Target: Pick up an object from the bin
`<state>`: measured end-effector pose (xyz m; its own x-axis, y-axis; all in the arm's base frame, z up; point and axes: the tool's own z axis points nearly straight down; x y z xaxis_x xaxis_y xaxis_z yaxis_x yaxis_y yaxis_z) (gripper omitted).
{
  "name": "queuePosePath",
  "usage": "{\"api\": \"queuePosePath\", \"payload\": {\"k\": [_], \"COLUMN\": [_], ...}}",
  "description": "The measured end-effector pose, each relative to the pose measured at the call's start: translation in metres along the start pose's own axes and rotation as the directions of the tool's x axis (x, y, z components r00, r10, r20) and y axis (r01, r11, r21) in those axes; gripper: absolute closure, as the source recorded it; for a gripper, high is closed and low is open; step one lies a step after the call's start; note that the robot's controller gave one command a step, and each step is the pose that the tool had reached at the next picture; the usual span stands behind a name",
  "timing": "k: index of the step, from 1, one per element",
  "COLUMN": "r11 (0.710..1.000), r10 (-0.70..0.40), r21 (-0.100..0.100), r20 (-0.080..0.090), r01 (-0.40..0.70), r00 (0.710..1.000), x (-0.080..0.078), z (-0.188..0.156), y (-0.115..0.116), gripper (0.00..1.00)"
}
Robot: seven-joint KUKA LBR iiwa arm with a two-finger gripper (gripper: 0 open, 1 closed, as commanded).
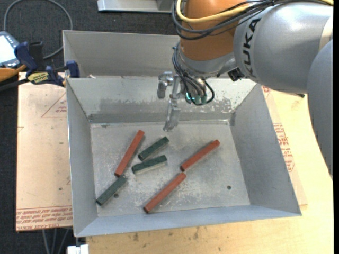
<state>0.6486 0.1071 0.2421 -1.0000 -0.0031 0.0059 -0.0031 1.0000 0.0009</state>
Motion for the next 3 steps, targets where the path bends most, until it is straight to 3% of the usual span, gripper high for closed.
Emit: {"api": "queuePosePath", "payload": {"k": [1, 2, 3], "r11": [0.992, 0.977, 0.976], "r10": [0.127, 0.212, 0.216], "r21": [0.0, -0.005, -0.006], "r20": [-0.001, 0.009, 0.008], "r01": [-0.127, -0.212, -0.216], "r00": [0.992, 0.977, 0.976], "x": [0.011, 0.082, 0.08], "z": [0.153, 0.171, 0.167], "y": [0.014, 0.047, 0.047], "gripper": [0.0, 0.0, 1.0]}}
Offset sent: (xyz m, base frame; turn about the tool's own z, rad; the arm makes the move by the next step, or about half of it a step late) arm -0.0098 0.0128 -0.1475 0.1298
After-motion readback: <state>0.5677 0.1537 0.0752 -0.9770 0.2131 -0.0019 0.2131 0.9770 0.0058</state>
